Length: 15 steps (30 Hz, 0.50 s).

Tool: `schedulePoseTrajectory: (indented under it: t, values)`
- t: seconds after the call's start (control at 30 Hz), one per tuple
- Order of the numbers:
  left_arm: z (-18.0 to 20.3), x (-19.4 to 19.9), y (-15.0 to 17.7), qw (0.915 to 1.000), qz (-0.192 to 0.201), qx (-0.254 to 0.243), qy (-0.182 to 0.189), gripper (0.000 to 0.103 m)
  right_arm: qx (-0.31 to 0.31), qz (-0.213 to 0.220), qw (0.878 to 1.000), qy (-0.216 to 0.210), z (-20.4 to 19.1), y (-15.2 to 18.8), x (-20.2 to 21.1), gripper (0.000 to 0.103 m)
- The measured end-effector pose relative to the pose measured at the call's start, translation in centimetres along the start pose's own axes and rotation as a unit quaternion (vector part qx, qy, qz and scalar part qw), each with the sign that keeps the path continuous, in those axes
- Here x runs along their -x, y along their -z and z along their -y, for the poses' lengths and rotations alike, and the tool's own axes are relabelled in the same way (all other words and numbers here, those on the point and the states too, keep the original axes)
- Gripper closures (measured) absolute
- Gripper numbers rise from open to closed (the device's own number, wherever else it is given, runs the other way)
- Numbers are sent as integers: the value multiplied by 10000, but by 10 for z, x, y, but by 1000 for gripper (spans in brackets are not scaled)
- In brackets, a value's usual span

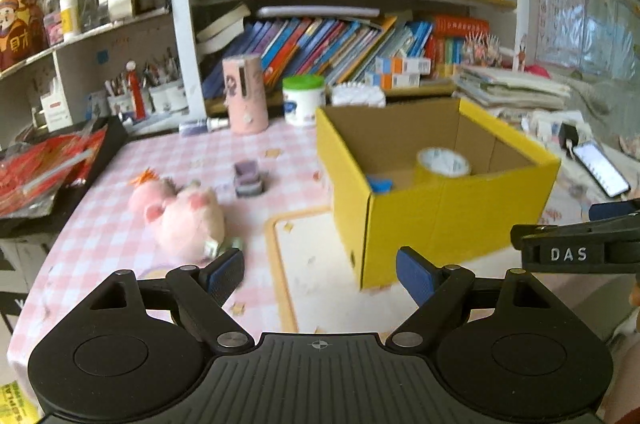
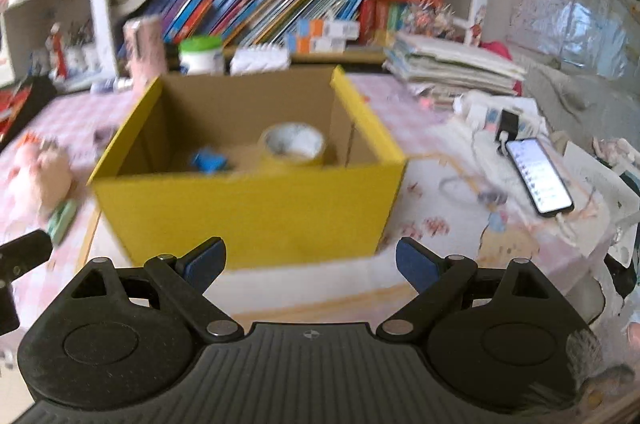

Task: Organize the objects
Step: 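Lift both tools out of the yellow box and back over the table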

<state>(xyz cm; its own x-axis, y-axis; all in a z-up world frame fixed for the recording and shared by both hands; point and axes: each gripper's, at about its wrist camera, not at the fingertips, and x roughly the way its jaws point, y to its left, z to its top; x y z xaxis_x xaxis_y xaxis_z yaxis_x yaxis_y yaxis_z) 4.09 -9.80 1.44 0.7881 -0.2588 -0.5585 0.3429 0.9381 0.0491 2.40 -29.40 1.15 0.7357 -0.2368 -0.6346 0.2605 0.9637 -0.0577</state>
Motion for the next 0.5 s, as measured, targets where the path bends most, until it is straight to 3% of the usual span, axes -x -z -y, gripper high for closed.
schedulePoseTrajectory:
  t: [0.5]
  values:
    - [-41,29,38,9994,-300,150,-124,18,351,-471,9975,-401,-56,41,21,11]
